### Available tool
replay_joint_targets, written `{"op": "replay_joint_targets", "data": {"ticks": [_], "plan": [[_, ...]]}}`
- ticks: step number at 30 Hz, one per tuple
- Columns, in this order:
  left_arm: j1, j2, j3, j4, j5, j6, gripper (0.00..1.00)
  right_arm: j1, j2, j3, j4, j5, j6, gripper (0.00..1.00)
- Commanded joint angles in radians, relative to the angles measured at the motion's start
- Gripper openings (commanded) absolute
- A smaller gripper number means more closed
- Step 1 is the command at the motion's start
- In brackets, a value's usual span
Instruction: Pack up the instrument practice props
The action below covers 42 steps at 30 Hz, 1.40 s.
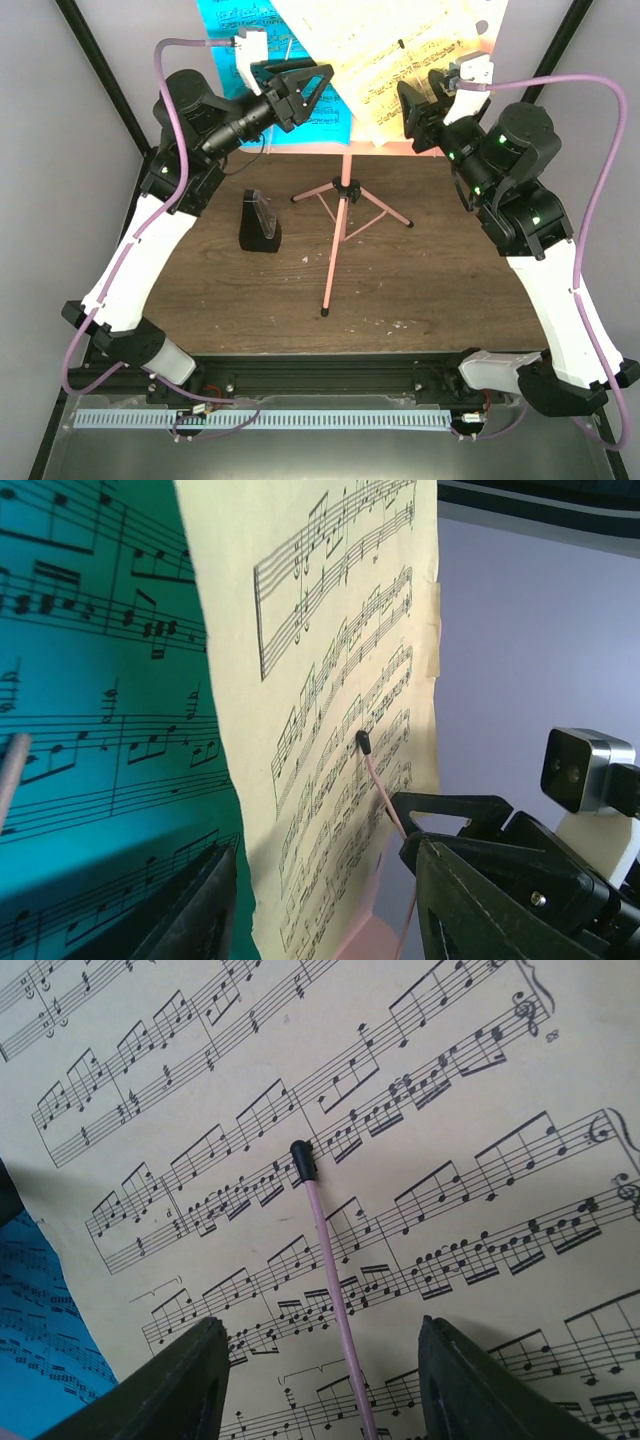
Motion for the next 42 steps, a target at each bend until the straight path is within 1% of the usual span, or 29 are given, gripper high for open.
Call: {"op": "replay_joint_targets", "data": {"ticks": [1, 7, 11, 16, 19, 22, 26, 30, 36, 42], "plan": [[-0.011, 0.024, 0.030, 0.041, -0.006, 0.000, 0.50, 0.004, -0.018, -0.005, 0.021, 0.018, -0.021, 0.51], [-0.014, 0.039, 0.021, 0.069, -0.003, -0.009, 0.48, 0.004, -0.025, -0.016, 0.041, 0.009, -0.032, 0.48], [-0.015, 0.049, 0.018, 0.088, -0.001, -0.013, 0.44, 0.004, -0.017, -0.017, 0.052, 0.002, -0.045, 0.47], [-0.015, 0.061, 0.017, 0.106, 0.009, -0.018, 0.32, 0.004, -0.005, -0.013, 0.058, -0.001, -0.062, 0.45], [-0.014, 0.055, -0.011, 0.134, 0.014, -0.017, 0.27, 0.004, -0.008, -0.019, 0.068, -0.011, -0.068, 0.43], [-0.015, 0.044, -0.051, 0.163, 0.014, -0.018, 0.17, 0.005, -0.014, -0.031, 0.085, -0.023, -0.077, 0.39], [-0.016, 0.035, -0.071, 0.176, 0.015, -0.010, 0.09, 0.004, -0.018, -0.046, 0.099, -0.023, -0.089, 0.36], [-0.016, 0.032, -0.071, 0.178, 0.015, -0.002, 0.00, 0.005, -0.027, -0.071, 0.117, -0.019, -0.104, 0.28], [-0.015, 0.025, -0.072, 0.178, 0.025, -0.002, 0.00, 0.005, -0.057, -0.131, 0.156, -0.012, -0.112, 0.17], [-0.015, 0.016, -0.074, 0.183, 0.041, -0.007, 0.00, 0.004, -0.078, -0.172, 0.188, -0.010, -0.120, 0.10]]}}
